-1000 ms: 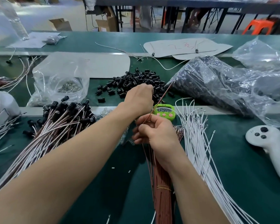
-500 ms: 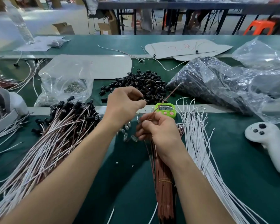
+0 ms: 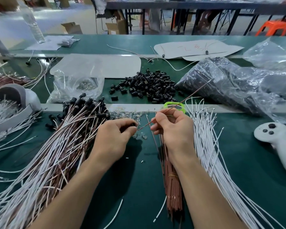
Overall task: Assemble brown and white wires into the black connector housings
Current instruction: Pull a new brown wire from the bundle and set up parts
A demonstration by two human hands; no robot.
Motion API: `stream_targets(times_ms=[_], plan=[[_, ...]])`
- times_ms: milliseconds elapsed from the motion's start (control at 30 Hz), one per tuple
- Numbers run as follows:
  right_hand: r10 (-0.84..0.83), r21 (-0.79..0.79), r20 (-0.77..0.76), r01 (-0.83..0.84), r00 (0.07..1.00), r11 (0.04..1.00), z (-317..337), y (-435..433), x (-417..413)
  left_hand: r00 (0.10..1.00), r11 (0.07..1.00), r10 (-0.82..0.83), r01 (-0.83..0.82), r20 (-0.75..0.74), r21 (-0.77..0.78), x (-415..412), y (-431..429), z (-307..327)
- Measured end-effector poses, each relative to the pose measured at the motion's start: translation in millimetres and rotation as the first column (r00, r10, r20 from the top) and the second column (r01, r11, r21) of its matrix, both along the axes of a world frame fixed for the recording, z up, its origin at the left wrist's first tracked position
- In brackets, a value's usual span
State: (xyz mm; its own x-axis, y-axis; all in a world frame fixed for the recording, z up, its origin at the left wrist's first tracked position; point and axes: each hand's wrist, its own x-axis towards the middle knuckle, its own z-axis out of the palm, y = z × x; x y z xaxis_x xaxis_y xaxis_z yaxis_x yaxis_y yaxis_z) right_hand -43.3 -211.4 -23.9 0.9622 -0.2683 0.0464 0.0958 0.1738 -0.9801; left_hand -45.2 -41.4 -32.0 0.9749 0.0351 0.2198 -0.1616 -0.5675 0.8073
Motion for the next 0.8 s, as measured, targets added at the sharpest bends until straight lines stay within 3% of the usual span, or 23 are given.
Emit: stream_targets(times_ms=[167, 533, 800], plan=[[-0.031, 0.007, 0.002, 0.031, 1.000, 0.999, -1.1, -1.7, 0.4, 0.997, 0.995, 0.009, -0.017, 0.075, 0.102, -6.3, -2.6, -1.1], [-0.042, -0.088, 0.079, 0.049, 0.996, 0.995, 5.2, -1.2, -6.9, 1.000, 0.995, -0.013, 0.012, -0.005, -0.099, 0.2, 2.4, -4.6], [-0.031, -0.098, 0.086, 0.039, 0.996, 0.994, 6.0, -0.4, -6.2, 0.999, 0.989, -0.044, 0.044, 0.003, -0.141, -1.2, 1.2, -3.1]])
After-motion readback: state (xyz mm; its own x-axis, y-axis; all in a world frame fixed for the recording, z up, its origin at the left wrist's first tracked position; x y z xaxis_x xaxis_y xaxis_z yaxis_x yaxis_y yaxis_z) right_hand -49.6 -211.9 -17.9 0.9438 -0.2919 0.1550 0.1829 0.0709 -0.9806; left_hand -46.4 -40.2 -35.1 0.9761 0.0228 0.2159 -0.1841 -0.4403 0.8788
